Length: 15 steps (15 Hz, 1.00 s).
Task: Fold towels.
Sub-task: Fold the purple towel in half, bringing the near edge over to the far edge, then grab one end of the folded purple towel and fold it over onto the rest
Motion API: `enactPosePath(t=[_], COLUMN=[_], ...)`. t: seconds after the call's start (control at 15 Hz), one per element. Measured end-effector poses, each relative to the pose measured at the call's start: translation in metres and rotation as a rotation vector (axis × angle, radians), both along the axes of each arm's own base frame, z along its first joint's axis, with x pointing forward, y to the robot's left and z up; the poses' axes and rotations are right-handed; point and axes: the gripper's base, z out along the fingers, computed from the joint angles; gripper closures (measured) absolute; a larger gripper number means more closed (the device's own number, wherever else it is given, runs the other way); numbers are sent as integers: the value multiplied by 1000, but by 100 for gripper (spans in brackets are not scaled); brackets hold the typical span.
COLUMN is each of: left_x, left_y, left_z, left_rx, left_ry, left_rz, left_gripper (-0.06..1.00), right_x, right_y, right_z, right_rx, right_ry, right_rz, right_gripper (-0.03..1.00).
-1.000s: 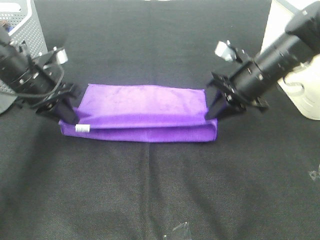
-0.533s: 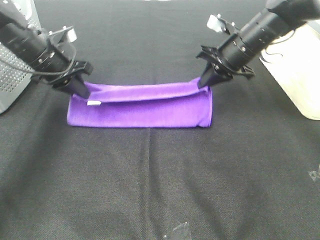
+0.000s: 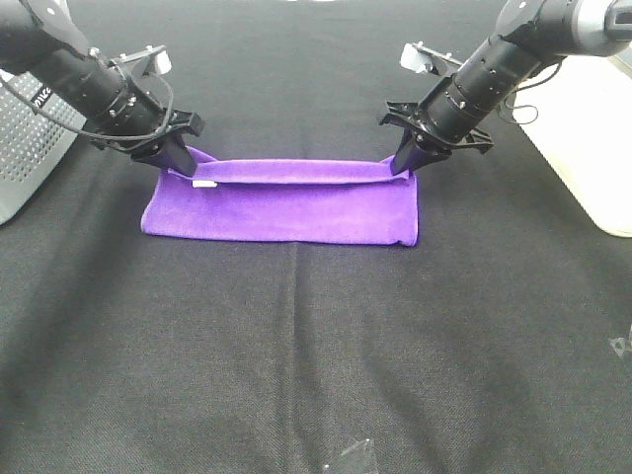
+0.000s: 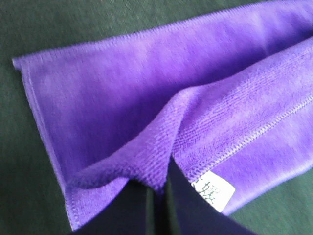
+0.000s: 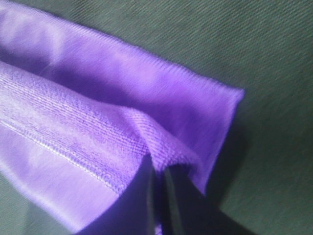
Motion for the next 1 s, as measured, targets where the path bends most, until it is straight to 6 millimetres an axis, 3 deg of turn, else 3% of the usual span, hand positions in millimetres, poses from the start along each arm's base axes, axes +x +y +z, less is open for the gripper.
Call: enactPosePath(t=[0.33,0.67,0.87,1.0], left_x=[8,10,11,11], left_y=[0,1,1,2], left_z=[-7,-8,-8,-8], left_rx=[-2,0,7,20], left_ry=[-19,-36,-50,-56], left_rz=[29,44,49,47], left_gripper=[94,94,88,82], right_x=[4,6,6,6], right_y=[-2,-3,-3,-3], right_z=[-16,-15,-15,-15], right_rx=[-24,-21,-20,-21], right_ry=[3,-12,-12,-12], right_rz=[-42,-61,-61,-61], right_gripper=[96,93,82,67])
